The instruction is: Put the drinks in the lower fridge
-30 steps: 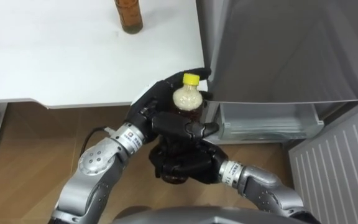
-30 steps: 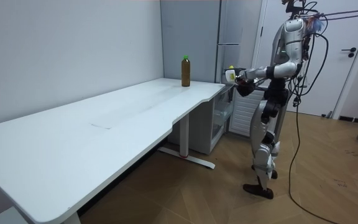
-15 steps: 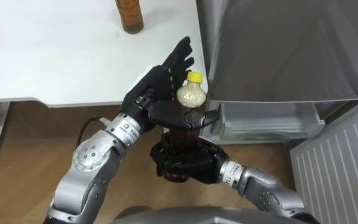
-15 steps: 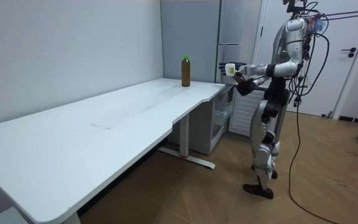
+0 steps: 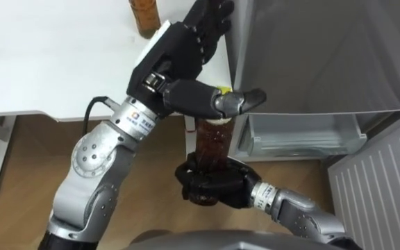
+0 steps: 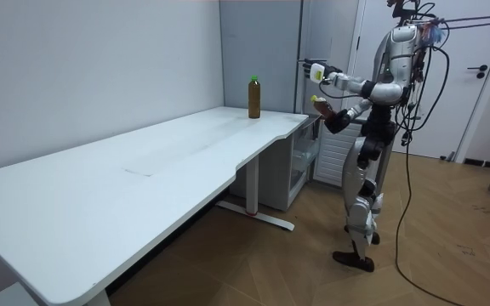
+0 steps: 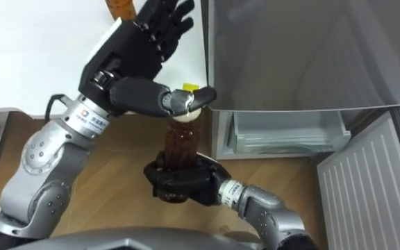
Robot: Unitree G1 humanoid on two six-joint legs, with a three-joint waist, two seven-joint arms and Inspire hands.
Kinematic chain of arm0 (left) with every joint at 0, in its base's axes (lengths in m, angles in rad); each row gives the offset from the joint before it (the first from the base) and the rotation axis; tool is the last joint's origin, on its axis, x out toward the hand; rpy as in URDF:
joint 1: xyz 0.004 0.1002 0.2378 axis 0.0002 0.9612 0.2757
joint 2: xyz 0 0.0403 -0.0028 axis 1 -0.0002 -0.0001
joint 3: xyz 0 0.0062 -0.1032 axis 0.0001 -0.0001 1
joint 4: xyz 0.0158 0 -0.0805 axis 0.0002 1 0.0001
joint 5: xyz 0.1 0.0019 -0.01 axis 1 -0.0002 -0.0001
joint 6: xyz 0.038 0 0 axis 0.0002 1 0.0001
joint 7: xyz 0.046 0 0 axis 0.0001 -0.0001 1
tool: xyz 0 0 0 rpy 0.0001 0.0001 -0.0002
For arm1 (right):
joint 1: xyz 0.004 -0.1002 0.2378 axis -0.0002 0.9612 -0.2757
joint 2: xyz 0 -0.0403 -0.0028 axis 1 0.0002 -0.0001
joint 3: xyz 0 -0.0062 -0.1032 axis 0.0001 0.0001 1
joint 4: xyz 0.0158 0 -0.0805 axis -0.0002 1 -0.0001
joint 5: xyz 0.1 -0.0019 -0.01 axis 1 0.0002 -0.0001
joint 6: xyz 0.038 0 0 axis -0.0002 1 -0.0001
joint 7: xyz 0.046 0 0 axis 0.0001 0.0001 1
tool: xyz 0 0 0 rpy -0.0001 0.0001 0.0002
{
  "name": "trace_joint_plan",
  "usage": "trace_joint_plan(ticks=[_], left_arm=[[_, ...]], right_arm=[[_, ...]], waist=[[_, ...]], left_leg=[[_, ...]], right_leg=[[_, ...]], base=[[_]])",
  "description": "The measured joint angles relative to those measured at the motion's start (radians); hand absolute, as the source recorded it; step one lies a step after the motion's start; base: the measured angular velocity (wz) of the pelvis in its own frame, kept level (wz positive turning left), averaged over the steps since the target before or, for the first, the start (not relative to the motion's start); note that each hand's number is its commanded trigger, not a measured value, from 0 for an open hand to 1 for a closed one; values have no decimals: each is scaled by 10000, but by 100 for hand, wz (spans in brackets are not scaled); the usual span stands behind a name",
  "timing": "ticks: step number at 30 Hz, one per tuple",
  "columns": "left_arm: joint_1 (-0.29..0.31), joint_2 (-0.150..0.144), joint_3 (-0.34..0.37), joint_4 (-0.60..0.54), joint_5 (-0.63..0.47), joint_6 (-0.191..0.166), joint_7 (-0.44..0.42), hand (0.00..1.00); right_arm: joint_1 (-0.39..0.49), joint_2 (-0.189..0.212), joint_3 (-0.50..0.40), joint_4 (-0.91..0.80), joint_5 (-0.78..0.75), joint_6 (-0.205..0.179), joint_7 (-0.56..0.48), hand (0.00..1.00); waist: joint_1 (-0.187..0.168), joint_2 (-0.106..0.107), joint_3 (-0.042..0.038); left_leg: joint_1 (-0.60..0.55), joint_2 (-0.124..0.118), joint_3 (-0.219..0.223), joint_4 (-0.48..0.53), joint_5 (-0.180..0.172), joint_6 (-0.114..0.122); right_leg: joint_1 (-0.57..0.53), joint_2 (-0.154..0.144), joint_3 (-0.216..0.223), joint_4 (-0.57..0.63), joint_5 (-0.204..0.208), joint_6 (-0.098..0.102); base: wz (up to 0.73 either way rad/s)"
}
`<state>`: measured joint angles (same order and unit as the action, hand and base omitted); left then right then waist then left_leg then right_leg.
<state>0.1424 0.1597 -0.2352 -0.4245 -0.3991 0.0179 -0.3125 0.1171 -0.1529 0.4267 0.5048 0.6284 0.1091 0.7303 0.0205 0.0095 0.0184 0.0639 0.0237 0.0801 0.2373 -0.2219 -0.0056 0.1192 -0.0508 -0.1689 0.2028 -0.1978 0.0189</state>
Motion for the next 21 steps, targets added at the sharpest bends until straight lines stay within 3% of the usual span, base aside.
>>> trace_joint_plan(ticks=[9, 15, 21], left_arm=[[-213, 34, 647, -754, -1, -660, 743, 0], [-341, -14, 1828, -1438, 8, -781, 1062, 0], [-375, -161, 2721, -1960, 128, -1461, 1925, 0]], right_arm=[[21, -65, -33, -149, 7, -73, -87, 100], [476, -150, -681, -135, -200, -103, -75, 100], [1086, -188, -1326, -137, -190, -127, -218, 100]], waist=[[159, 65, -46], [296, 225, -80], [677, 260, -105]], left_leg=[[86, -1, -11, 7, 0, 0], [183, -10, -104, -5, -1, -1], [444, -2, -116, -167, 20, -33]], right_leg=[[111, -1, -22, -14, 1, 0], [275, 0, -126, -89, 1, 0], [487, 5, -206, -160, 0, 1]], base=[[0], [3], [0]])
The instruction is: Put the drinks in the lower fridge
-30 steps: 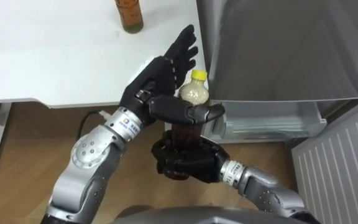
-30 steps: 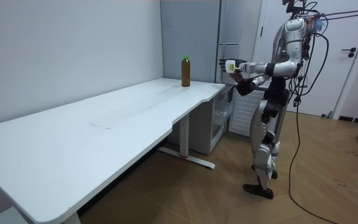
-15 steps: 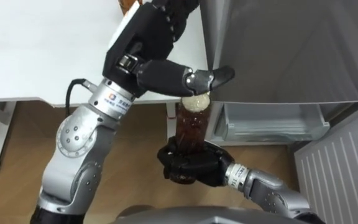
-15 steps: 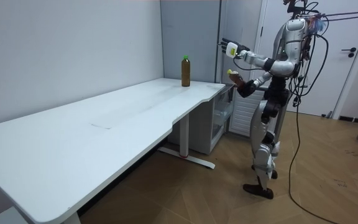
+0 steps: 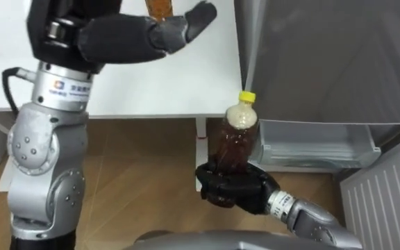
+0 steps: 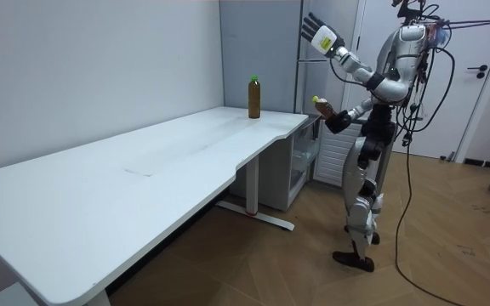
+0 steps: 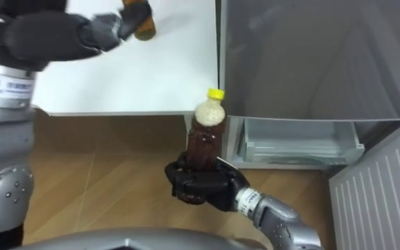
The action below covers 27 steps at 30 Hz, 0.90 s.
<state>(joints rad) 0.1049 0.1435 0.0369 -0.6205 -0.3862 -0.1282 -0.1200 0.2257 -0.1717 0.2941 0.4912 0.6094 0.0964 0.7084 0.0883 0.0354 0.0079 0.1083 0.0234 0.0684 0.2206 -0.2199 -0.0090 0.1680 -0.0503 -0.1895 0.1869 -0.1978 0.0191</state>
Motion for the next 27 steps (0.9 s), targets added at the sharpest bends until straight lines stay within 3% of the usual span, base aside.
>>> trace_joint_plan(ticks=[8, 12, 15, 21, 24, 27], left_arm=[[-15, -9, 1381, -107, 2057, -487, 1998, 0], [-9, -20, 2554, -45, 2529, -794, 3398, 0], [53, 28, 3456, 387, 2699, -1026, 4434, 0], [429, 77, 4623, 1855, 2725, -1007, 6186, 0], [787, 134, 4706, 2792, 2581, -905, 6990, 0], [1074, 134, 4705, 3971, 1661, -684, 7304, 0]], right_arm=[[303, 74, -101, -32, 29, -173, -304, 100], [591, 57, -342, -391, -238, -311, -527, 100], [856, 47, -721, -716, -238, -319, -543, 100], [1113, 31, -1027, -785, -247, -275, -826, 100], [1112, 23, -987, -778, -236, -272, -1124, 100], [1127, 29, -979, -781, -232, -71, -1313, 100]], waist=[[609, -93, 6], [875, -87, 36], [1152, -9, 13], [1459, 34, -74], [1518, 51, -88], [1602, 44, -98]], left_leg=[[67, -48, -148, 86, 3, 0], [233, -50, -205, 48, 3, -2], [261, -61, -255, -10, 0, -4], [216, -126, -419, 9, 4, -4], [259, -143, -429, -18, 4, -3], [374, -139, -372, -170, 10, -7]], right_leg=[[164, -3, -95, -199, -4, 6], [324, -4, -184, -210, -4, 7], [408, 1, -200, -363, -4, 9], [501, -10, -353, -502, 0, 22], [543, -18, -347, -524, 1, 32], [563, -17, -299, -538, 0, 32]], base=[[5], [4], [0], [9], [-1], [-6]])
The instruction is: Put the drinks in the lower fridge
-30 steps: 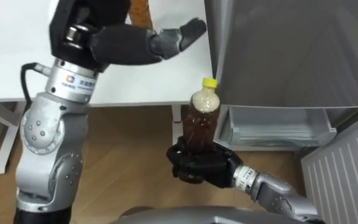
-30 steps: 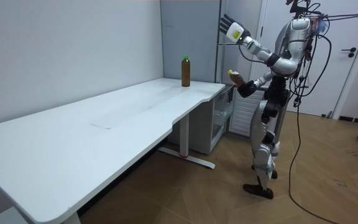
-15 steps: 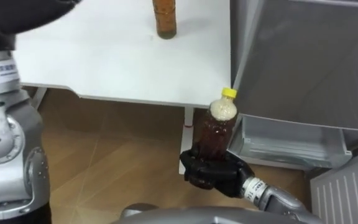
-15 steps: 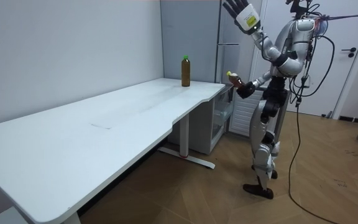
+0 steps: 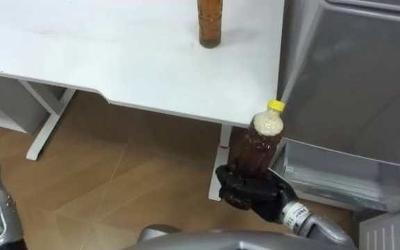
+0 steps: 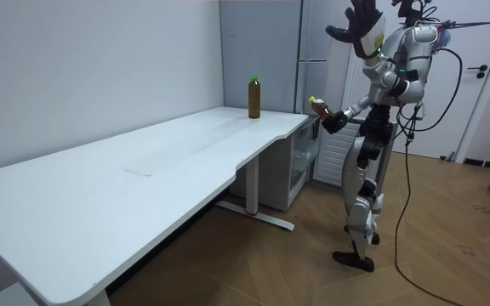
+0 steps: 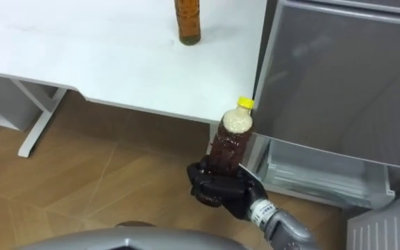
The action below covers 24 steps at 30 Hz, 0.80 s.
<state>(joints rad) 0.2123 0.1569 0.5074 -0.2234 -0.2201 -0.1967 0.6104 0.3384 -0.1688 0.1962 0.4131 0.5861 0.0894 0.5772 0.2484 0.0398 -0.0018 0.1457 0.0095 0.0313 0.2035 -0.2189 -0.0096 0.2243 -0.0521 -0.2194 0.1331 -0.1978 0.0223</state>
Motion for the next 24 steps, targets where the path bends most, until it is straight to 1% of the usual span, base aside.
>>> trace_joint_plan(ticks=[1, 2, 3, 4, 5, 6, 7, 8, 10, 11, 13, 14, 15, 16, 17, 19, 20, 21, 22, 23, 24], left_arm=[[44, 2, -15, 491, -625, 156, 145, 0], [118, 0, -41, 770, -897, 175, 170, 0], [372, -1, -182, 1410, -1379, 191, 175, 0], [648, -3, -431, 2008, -1844, 314, 196, 0], [737, -6, -608, 2307, -2062, 414, 195, 0], [919, -9, -987, 2890, -2611, 611, 163, 0], [1101, -10, -1391, 3527, -3106, 752, 42, 0], [1137, -10, -1572, 3908, -3339, 841, -25, 0], [1172, -8, -2232, 5396, -4054, 1234, -399, 0], [1194, -8, -2420, 5682, -4189, 1311, -504, 0], [1204, -13, -3209, 6868, -4353, 1574, -1071, 0], [1210, -13, -3374, 7164, -4380, 1636, -1229, 0], [1232, -13, -3642, 7788, -4436, 1730, -1546, 0], [1275, -12, -3826, 8454, -4473, 1844, -1857, 0], [1289, -12, -3931, 8780, -4496, 1914, -1978, 0], [1277, -71, -4004, 9912, -4553, 2252, -2553, 0], [1281, -77, -4009, 10116, -4525, 2344, -2699, 0], [1294, -78, -4081, 10476, -4487, 2492, -2936, 0], [1299, -93, -4161, 10819, -4419, 2640, -3196, 0], [1290, -104, -4194, 11053, -4408, 2683, -3328, 0], [1276, -95, -4328, 11518, -4304, 2803, -3575, 0]], right_arm=[[-5, -15, 5, -16, 6, 107, -101, 100], [-12, -29, 7, -19, 15, 150, -134, 100], [-5, -50, 10, -18, 66, 192, -199, 100], [-3, -48, 13, -18, 257, 230, -323, 100], [-4, -49, 13, -18, 411, 249, -392, 100], [-68, -18, 12, -18, 511, 311, -522, 100], [-159, 11, 7, -18, 511, 408, -632, 100], [-187, 14, 6, -17, 515, 440, -690, 100], [-271, 36, 110, -18, 706, 527, -894, 100], [-289, 33, 135, -12, 765, 562, -925, 100], [-321, 31, 233, -2, 901, 704, -1100, 100], [-322, 30, 246, -2, 977, 771, -1113, 100], [-332, 26, 298, -2, 1151, 872, -1155, 100], [-357, -9, 390, 3, 1267, 887, -1196, 100], [-365, -34, 421, 3, 1311, 889, -1196, 100], [-409, -75, 473, 2, 1787, 995, -1206, 100], [-423, -75, 514, 1, 1853, 994, -1204, 100], [-450, -127, 572, 2, 1899, 1031, -1204, 100], [-468, -209, 563, 2, 1933, 1147, -1216, 100], [-502, -220, 565, 6, 1937, 1217, -1221, 100], [-581, -227, 585, 10, 1937, 1322, -1224, 100]], waist=[[32, -36, -11], [50, -73, -28], [57, -73, -37], [46, -89, -36], [39, -105, -33], [75, -132, -40], [27, -149, -43], [27, -145, -41], [19, -142, -27], [6, -149, -20], [-61, -142, -13], [-71, -142, -12], [-159, -143, -10], [-239, -151, -4], [-260, -150, -5], [-310, -199, 25], [-312, -215, 34], [-363, -226, 78], [-387, -213, 95], [-417, -212, 100], [-534, -211, 118]], left_leg=[[-5, -4, -9, -8, 0, 0], [17, -6, -7, -35, 0, 0], [72, -5, 13, -83, 0, 1], [80, -4, 79, -80, 0, 1], [77, 0, 89, -79, -1, 2], [79, 4, 91, -80, -1, 2], [129, 7, 92, -122, -2, 2], [172, 9, 88, -170, -2, 2], [208, 42, 199, -224, -4, 0], [200, 47, 210, -234, -5, -1], [157, 46, 211, -266, -8, -1], [158, 45, 211, -278, -8, -1], [155, 46, 213, -290, -8, -1], [156, 45, 234, -305, -7, -1], [157, 47, 265, -315, -7, -1], [82, 57, 345, -335, -7, -1], [48, 63, 366, -331, -6, -1], [-3, 70, 397, -322, -6, 0], [-43, 71, 410, -323, -5, 1], [-60, 72, 429, -328, -5, 2], [-116, 71, 436, -315, -5, 3]], right_leg=[[2, -3, -12, -10, -3, 4], [8, -5, 0, -12, -5, 8], [15, -10, 45, -11, -10, 16], [17, -11, 62, -9, -11, 18], [9, -11, 62, -5, -10, 18], [-4, -10, 71, 16, -9, 18], [14, -10, 72, 25, -9, 18], [34, -8, 76, 26, -9, 18], [54, 18, 158, 39, -8, 17], [45, 20, 162, 41, -7, 16], [13, 18, 171, 57, -6, 14], [11, 17, 174, 57, -6, 15], [6, 21, 201, 55, -6, 15], [-12, 25, 230, 56, -6, 15], [-32, 28, 259, 57, -6, 15], [-149, 28, 295, 76, -6, 15], [-166, 27, 308, 88, -5, 14], [-204, 26, 320, 119, -2, 11], [-291, 23, 342, 187, -3, 11], [-324, 23, 359, 199, -3, 12], [-363, 18, 351, 191, -2, 12]], base=[[0], [-5], [-8], [-8], [-4], [0], [0], [-4], [-10], [-8], [0], [0], [0], [-5], [-9], [-9], [-6], [-4], [-5], [0], [0]])
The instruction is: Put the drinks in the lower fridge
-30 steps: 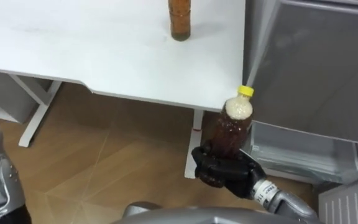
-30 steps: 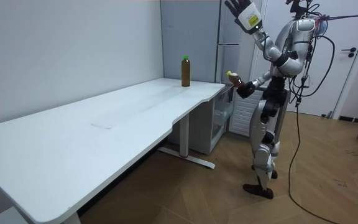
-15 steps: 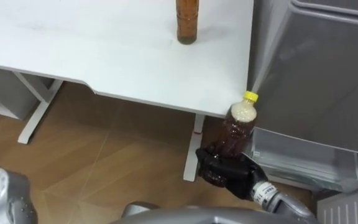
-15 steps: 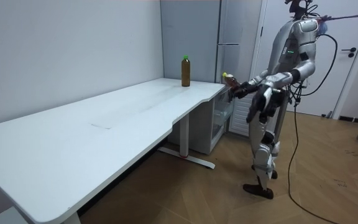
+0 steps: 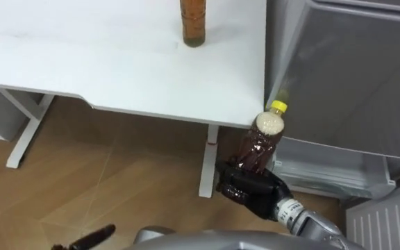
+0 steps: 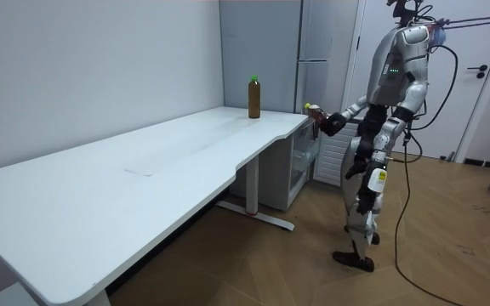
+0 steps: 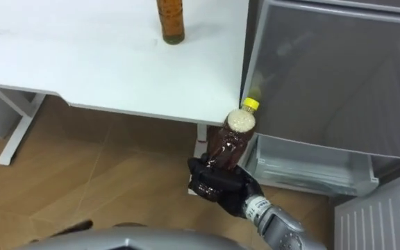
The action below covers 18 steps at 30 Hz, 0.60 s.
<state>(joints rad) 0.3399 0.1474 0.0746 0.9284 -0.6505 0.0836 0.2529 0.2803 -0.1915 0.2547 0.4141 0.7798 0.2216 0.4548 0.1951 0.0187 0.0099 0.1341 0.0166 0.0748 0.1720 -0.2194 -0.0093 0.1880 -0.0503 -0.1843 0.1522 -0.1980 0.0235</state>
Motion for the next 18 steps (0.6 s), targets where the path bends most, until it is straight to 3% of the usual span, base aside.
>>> trace_joint_plan(ticks=[1, 4, 10, 18], left_arm=[[0, -13, -92, 414, 293, 78, -220, 0], [20, -39, -389, 1055, 1084, 341, -627, 0], [-208, -39, -576, 1531, 2280, 800, -1267, 0], [-439, -44, -690, 1503, 3903, 1047, -1876, 0]], right_arm=[[-13, 9, 4, -1, 20, 2, -3, 100], [-91, -19, -7, -1, 38, 86, -4, 100], [-250, -59, -20, 1, 73, 207, -6, 100], [-262, -266, -103, 11, 829, 217, -352, 100]], waist=[[-83, -9, 31], [-293, -28, 25], [-531, -21, 26], [-887, 17, -78]], left_leg=[[-30, 0, -1, 12, 0, 0], [-133, 6, 4, 42, 0, 0], [-198, 41, 59, 161, -3, -2], [-121, 46, 112, 181, -2, -1]], right_leg=[[-21, -1, -16, 0, 0, 0], [-124, 1, -17, 14, 0, 0], [-143, 9, -37, 28, 13, -20], [-152, 20, 86, 131, 22, -30]], base=[[0], [0], [1], [-3]])
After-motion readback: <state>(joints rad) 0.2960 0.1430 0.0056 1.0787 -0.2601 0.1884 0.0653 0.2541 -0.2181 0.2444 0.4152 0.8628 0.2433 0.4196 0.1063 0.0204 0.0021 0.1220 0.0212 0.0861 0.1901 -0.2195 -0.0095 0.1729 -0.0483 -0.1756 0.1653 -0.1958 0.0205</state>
